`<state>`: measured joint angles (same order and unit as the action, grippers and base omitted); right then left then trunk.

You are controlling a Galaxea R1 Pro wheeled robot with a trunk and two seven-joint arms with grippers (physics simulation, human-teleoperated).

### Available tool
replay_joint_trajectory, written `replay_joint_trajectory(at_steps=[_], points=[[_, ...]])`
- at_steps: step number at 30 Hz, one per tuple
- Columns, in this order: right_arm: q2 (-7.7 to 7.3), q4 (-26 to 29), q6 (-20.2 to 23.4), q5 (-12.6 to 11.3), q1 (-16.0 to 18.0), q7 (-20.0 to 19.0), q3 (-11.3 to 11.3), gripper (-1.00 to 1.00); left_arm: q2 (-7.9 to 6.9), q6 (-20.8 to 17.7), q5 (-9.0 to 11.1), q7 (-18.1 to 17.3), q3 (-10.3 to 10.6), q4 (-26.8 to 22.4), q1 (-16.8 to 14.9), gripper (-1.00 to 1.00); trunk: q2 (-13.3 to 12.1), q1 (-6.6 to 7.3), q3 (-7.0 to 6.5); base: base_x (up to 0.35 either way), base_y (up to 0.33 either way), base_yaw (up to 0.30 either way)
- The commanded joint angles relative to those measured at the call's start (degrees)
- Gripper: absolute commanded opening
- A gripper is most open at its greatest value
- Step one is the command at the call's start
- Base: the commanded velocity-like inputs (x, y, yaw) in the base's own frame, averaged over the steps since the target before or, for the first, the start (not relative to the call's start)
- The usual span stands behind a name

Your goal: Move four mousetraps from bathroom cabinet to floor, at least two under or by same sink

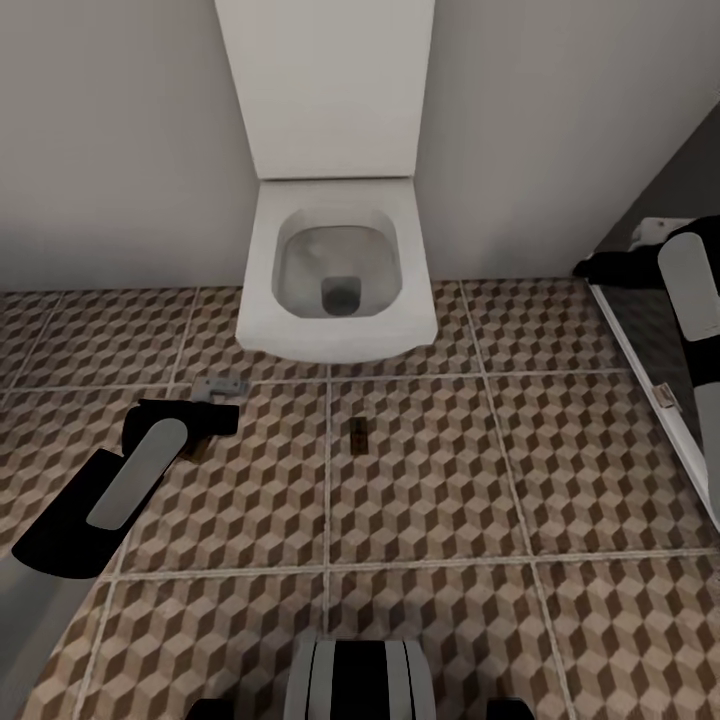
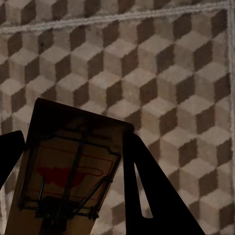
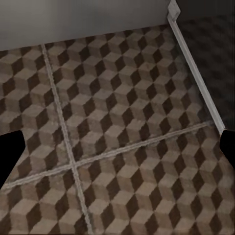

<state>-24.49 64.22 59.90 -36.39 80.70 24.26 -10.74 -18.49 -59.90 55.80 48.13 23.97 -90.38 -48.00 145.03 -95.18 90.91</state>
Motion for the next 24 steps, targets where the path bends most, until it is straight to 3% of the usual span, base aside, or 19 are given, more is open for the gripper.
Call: replay_joint_trajectory(at_steps=[1, 9, 13, 17, 24], points=[[0.16, -0.50, 0.10, -0.60, 0.40, 1.05, -0.22, 1.00, -0.05, -0.10, 0.50, 0.59, 0.12, -0.05, -0.04, -1.00, 0.02, 0.02, 0.04, -0.134, 0.000, 0.000], [1.70, -7.58, 0.10, -0.86, 5.49, 2.58, -2.33, 1.00, -0.05, -0.10, 0.46, 0.59, 0.06, -0.05, 0.07, -1.00, 0.02, 0.02, 0.04, -0.056, 0.000, 0.000], [2.22, -9.38, 0.10, -1.26, 8.11, 2.48, -4.57, 1.00, -0.05, -0.10, 0.46, 0.60, 0.04, -0.05, 0.09, -1.00, 0.02, 0.02, 0.04, -0.012, 0.000, 0.000], [2.79, -12.28, 0.10, -5.99, 11.86, 0.25, -10.80, 1.00, -0.05, -0.10, 0.45, 0.64, 0.07, -0.05, 0.10, -1.00, 0.02, 0.02, 0.04, -0.004, 0.000, 0.000], [2.82, -17.79, 0.10, -16.63, 19.95, -1.86, -22.77, 1.00, -0.05, -0.10, 0.50, 0.59, 0.06, -0.05, 0.10, -1.00, 0.02, 0.02, 0.04, -0.001, 0.000, 0.000]])
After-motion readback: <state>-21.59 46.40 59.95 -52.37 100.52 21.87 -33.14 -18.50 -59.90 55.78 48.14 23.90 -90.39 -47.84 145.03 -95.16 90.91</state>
